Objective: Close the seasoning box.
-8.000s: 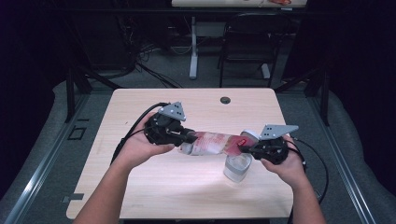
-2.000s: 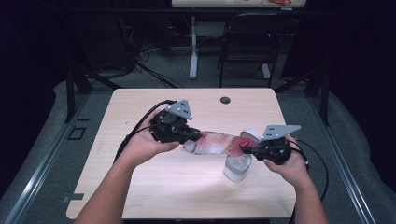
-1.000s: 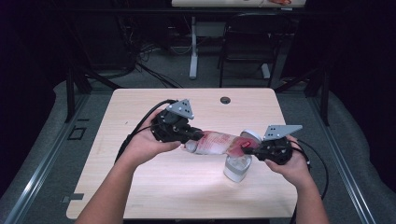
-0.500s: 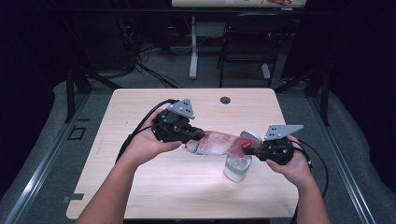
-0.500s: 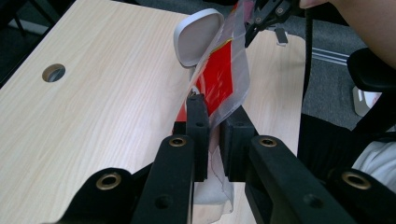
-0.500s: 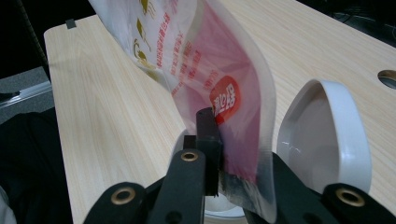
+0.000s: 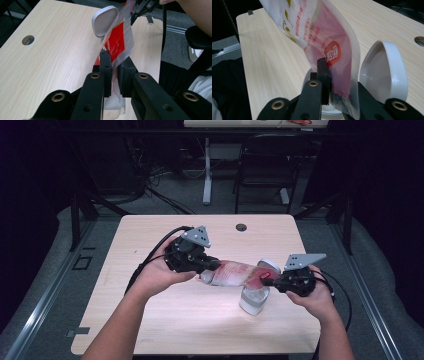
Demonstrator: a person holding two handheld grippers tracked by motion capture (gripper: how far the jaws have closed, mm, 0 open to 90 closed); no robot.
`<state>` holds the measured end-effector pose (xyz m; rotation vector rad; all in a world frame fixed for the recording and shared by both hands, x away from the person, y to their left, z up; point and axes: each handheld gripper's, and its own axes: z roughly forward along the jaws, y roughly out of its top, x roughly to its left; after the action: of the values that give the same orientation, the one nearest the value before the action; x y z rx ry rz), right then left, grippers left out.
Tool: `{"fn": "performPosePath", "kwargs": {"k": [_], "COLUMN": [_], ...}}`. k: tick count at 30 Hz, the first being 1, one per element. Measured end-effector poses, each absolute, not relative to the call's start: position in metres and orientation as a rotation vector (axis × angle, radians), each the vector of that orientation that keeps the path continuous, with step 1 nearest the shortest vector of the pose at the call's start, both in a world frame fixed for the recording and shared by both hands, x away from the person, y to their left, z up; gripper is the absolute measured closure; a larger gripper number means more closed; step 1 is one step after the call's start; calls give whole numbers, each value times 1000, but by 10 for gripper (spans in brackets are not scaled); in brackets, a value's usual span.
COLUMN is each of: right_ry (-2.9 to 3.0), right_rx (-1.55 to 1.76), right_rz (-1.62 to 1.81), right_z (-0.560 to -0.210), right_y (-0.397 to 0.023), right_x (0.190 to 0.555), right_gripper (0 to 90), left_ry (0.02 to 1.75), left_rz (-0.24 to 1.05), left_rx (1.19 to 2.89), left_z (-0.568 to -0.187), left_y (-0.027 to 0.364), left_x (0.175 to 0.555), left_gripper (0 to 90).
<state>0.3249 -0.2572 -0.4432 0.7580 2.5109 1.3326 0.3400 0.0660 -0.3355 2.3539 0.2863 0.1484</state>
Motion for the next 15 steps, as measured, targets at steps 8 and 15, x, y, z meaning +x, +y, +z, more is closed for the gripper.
{"fn": "performPosePath", "kwargs": {"k": [8, 15], "right_ry": [2518, 2527], "right_rx": [758, 756], "right_rz": [1329, 1331], "right_z": [-443, -443], "right_y": [-259, -260], "right_x": [325, 324], "right_gripper": [883, 884], "left_ry": [286, 277], "left_rz": [150, 152], "left_rx": [2351, 2356], "left_z": [-335, -333], "left_y": [64, 63], "left_x": [340, 339], "left_gripper": [834, 834]}}
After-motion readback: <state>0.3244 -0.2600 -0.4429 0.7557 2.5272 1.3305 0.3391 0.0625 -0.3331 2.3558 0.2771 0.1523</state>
